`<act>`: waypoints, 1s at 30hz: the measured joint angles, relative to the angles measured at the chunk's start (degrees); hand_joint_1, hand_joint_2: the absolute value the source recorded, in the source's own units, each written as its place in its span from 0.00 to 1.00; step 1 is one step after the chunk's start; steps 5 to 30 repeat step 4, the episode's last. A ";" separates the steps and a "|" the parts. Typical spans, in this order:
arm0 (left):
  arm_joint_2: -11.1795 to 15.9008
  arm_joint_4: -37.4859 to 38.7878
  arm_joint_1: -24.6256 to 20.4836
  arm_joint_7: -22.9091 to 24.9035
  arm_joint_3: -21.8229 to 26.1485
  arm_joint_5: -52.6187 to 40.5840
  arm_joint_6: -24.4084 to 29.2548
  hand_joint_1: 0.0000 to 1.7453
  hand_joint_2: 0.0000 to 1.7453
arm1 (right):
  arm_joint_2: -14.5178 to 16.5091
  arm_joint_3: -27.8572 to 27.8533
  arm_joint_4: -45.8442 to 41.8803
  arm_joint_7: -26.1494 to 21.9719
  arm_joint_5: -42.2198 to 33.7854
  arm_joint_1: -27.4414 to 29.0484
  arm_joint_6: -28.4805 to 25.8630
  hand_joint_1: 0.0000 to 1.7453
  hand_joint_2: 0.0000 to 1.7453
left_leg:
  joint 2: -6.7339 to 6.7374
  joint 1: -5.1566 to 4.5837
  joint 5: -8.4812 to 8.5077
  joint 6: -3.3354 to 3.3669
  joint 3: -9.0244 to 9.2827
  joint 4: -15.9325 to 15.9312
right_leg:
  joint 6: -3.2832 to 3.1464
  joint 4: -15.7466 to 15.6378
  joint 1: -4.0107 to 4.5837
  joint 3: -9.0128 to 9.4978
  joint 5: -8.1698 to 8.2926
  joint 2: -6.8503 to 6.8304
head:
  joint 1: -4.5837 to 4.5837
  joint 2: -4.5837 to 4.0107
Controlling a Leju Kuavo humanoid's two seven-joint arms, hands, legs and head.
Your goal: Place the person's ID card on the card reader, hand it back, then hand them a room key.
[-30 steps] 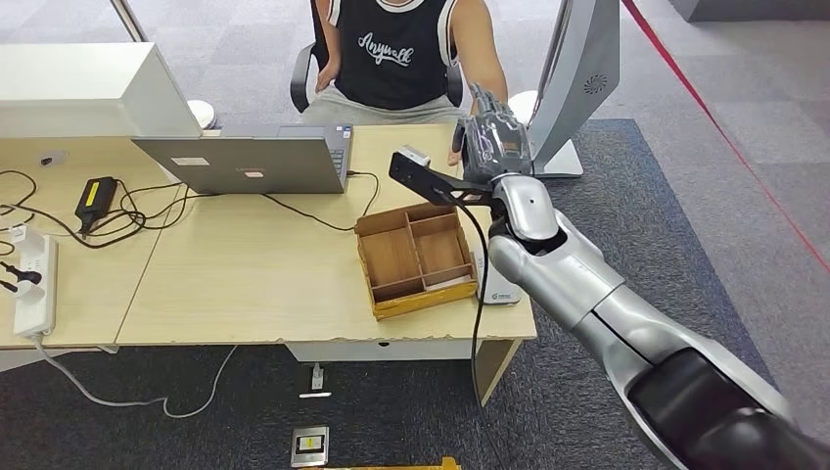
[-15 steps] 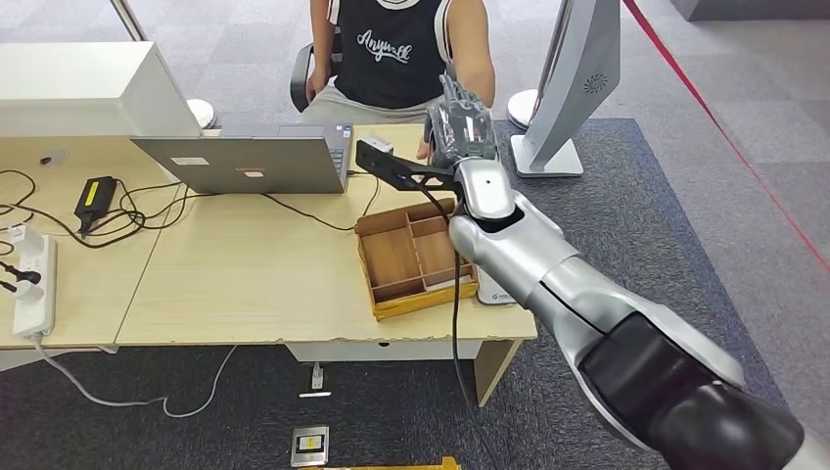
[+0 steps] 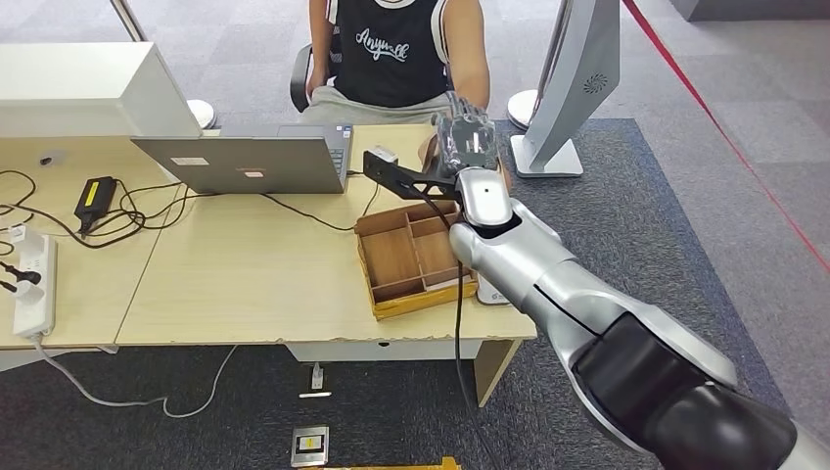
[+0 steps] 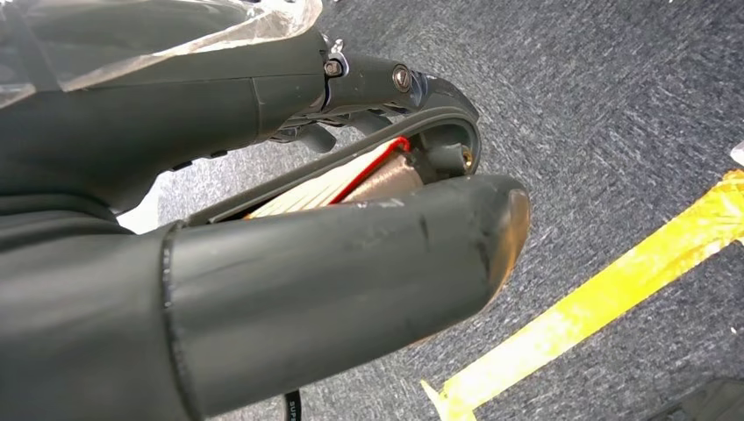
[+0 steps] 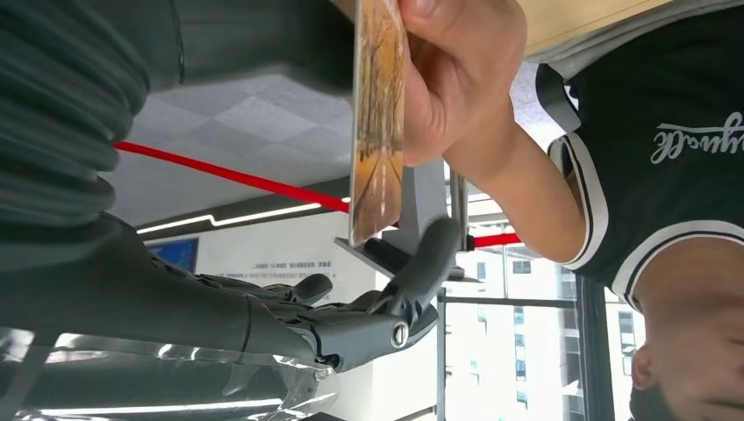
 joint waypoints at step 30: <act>0.01 0.00 0.18 -0.02 0.01 0.01 0.25 0.00 0.00 | -0.22 0.54 1.26 0.34 -0.42 0.02 -0.66 0.00 1.00 | 0.00 0.00 0.00 0.00 0.00 0.00 | 0.00 0.00 0.00 0.00 0.00 0.00 | 0.00 -0.01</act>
